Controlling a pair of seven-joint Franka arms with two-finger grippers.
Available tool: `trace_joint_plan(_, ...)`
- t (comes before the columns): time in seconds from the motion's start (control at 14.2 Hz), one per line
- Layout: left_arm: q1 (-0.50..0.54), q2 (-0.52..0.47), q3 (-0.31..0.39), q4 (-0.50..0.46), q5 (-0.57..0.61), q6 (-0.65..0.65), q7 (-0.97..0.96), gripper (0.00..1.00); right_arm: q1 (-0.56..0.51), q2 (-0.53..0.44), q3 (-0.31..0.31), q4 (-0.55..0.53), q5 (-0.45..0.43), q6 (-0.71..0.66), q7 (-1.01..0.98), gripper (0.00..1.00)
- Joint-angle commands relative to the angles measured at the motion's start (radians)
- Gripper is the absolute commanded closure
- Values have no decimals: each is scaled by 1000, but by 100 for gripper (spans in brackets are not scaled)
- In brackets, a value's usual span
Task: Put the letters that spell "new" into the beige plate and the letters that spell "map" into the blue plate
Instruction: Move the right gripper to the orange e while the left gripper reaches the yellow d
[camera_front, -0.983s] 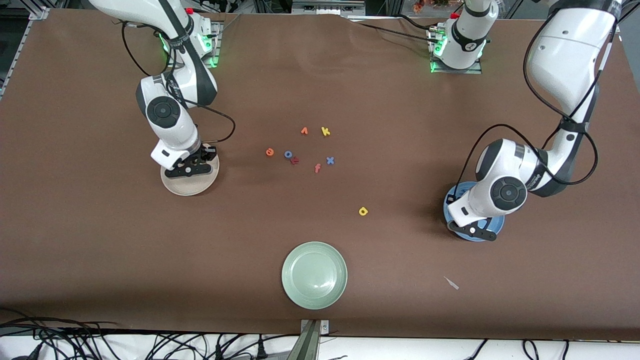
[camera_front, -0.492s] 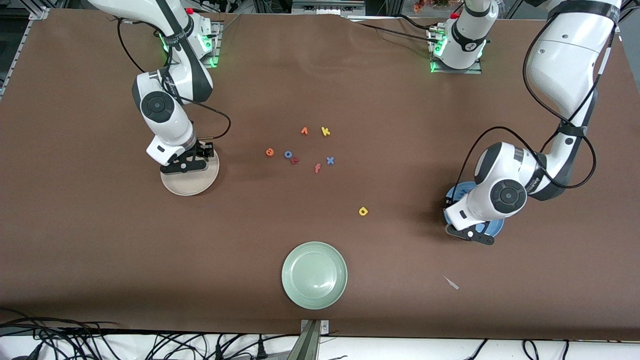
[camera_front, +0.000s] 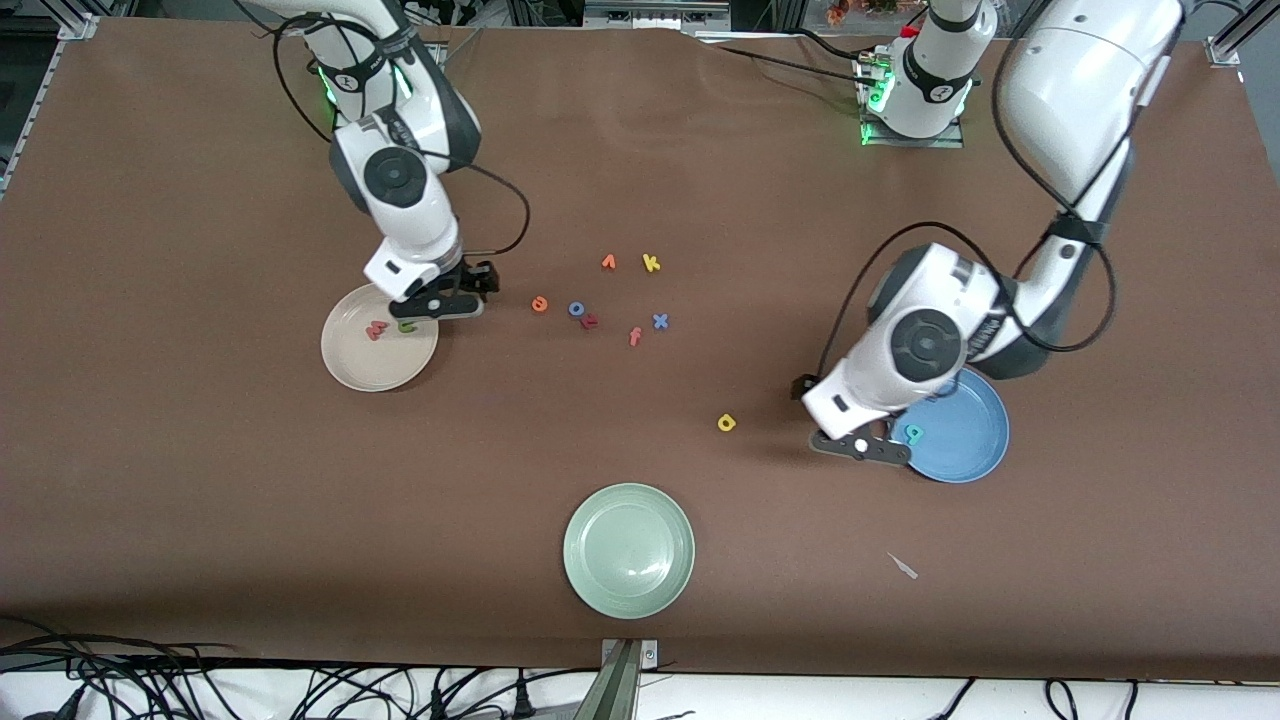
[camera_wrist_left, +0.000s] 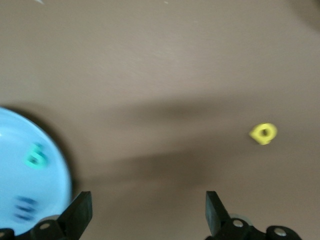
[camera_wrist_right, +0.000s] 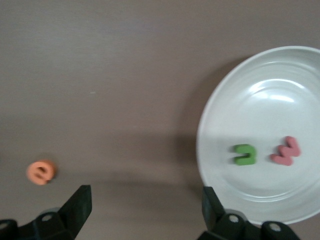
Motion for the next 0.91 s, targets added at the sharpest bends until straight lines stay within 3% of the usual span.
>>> trace_joint_plan(0.0, -48, 54, 12, 63, -22, -12, -223, 0, -4, 35, 46, 53, 0, 1, 62, 2)
trace_joint_plan(0.21, -120, 117, 15, 155, -63, -8, -394, 0, 5, 79, 96, 97, 0, 7, 129, 2)
trace_joint_plan(0.42, -190, 189, 32, 238, -53, 20, -590, 0, 37, 86, 96, 113, 0, 7, 168, 2)
trace_joint_plan(0.84, -294, 260, 146, 269, -45, 163, -611, 1, 49, 156, 95, 110, -3, 111, 188, 3)
